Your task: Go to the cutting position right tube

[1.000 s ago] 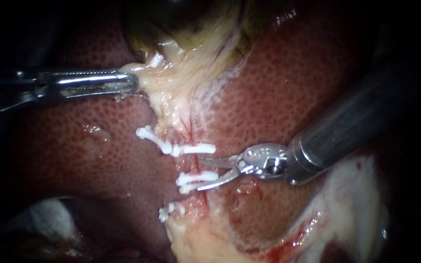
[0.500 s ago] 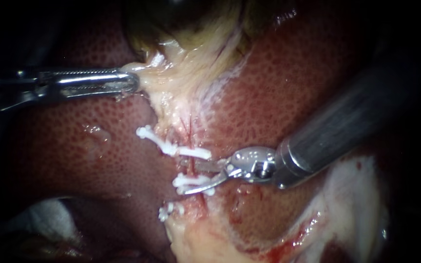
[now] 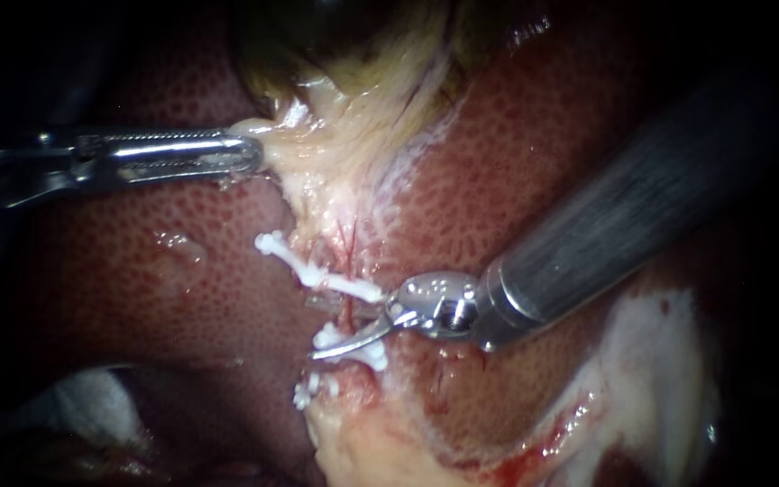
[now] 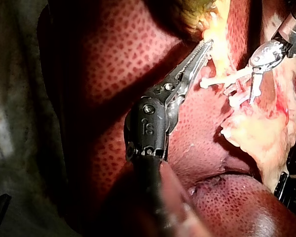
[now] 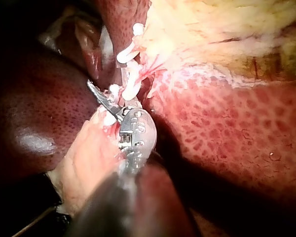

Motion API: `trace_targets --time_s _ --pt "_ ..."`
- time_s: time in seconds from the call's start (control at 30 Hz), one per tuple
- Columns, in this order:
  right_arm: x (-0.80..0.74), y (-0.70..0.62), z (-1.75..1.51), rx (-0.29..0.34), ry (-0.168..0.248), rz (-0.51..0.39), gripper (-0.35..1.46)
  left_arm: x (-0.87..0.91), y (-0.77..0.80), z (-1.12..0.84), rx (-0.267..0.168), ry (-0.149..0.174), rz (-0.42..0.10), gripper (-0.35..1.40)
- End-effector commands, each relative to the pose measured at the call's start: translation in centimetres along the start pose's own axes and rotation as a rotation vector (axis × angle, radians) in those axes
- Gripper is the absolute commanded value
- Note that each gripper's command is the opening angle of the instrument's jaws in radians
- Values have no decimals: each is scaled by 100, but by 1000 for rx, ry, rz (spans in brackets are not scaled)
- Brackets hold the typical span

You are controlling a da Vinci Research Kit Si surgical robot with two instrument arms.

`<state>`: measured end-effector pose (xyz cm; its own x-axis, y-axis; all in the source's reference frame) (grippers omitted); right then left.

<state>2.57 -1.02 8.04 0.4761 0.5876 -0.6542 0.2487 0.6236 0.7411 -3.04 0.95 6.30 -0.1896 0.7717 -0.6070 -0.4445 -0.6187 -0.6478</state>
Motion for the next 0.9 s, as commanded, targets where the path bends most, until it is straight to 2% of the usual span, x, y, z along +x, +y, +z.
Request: trace_targets --time_s 0.03,0.57,0.6,0.9 --pt "0 0 1 -1 3 -2 118 0 0 0 0 0 0 -35" --pt "4 6 8 -9 17 3 118 0 0 1 3 1 0 -35" --pt "4 5 8 -9 17 3 108 0 0 1 3 1 0 -35" --pt "3 5 7 -8 17 2 108 0 1 1 4 1 0 -35"
